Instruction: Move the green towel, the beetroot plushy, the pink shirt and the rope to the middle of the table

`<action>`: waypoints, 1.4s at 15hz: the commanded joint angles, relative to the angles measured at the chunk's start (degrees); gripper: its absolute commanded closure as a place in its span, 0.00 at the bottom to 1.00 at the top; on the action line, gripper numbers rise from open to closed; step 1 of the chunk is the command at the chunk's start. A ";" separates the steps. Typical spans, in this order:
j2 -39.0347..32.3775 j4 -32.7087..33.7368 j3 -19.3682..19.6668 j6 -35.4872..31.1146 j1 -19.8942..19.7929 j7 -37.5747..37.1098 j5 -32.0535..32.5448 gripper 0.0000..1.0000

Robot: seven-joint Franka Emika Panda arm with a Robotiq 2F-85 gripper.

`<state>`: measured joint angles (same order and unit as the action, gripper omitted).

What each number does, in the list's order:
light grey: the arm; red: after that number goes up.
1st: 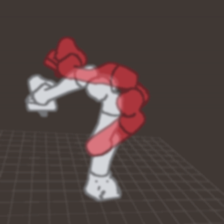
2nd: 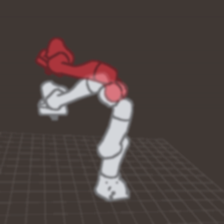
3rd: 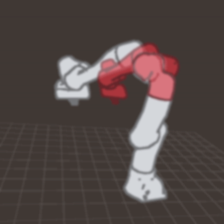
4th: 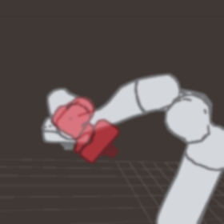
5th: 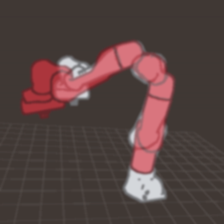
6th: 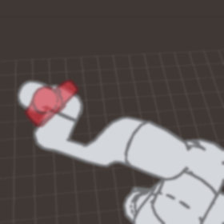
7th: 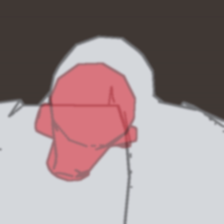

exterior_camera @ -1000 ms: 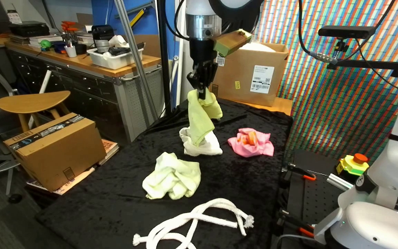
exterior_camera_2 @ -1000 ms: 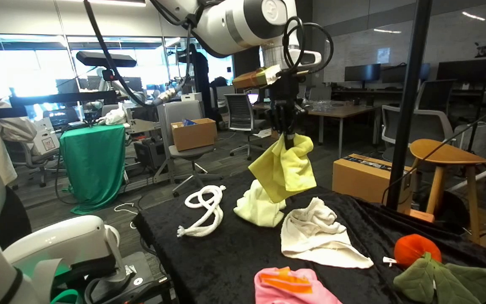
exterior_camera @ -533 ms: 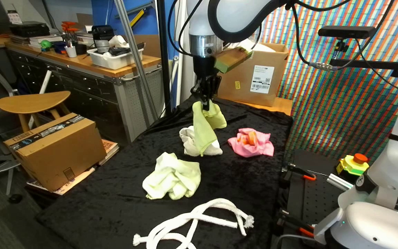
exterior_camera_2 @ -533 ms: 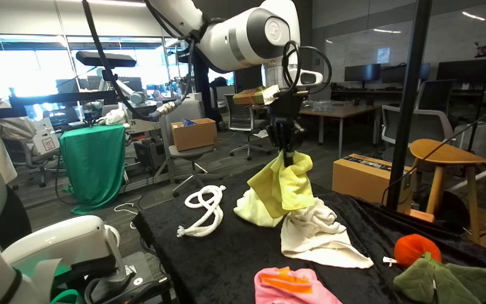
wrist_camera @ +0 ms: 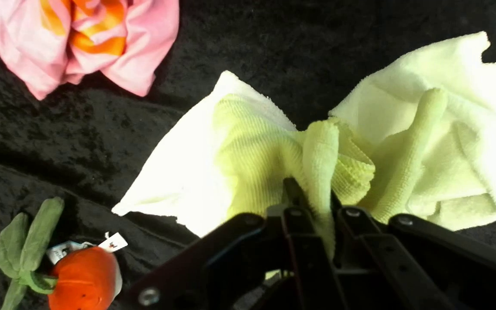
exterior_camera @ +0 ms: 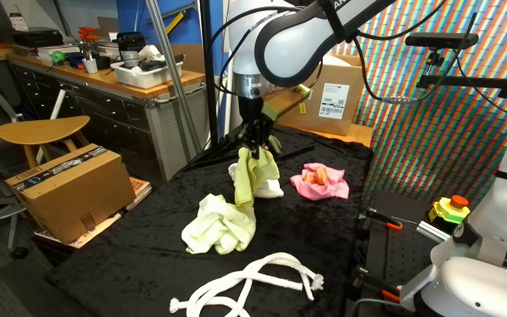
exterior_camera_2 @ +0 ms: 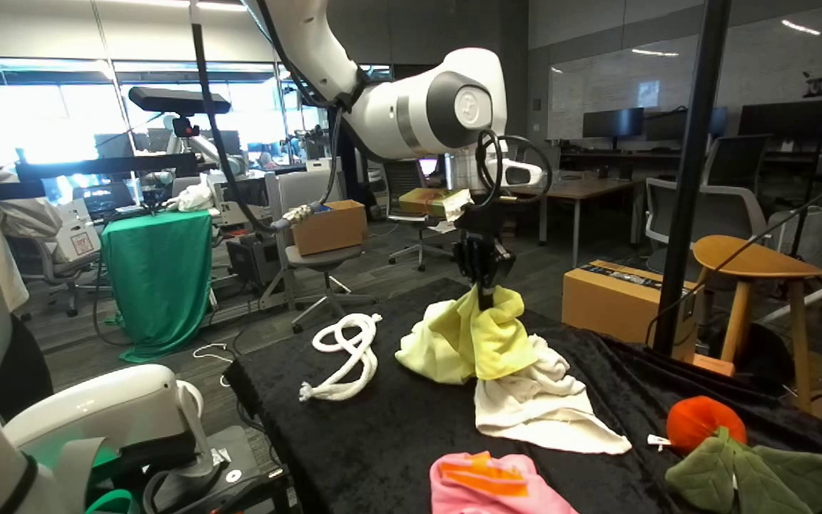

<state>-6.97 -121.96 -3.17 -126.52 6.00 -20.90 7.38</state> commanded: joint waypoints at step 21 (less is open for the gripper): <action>2.67 2.45 1.18 -0.86 -0.99 -5.56 -3.37 0.00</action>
<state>-4.68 -121.28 -2.22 -127.75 5.84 -26.20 5.05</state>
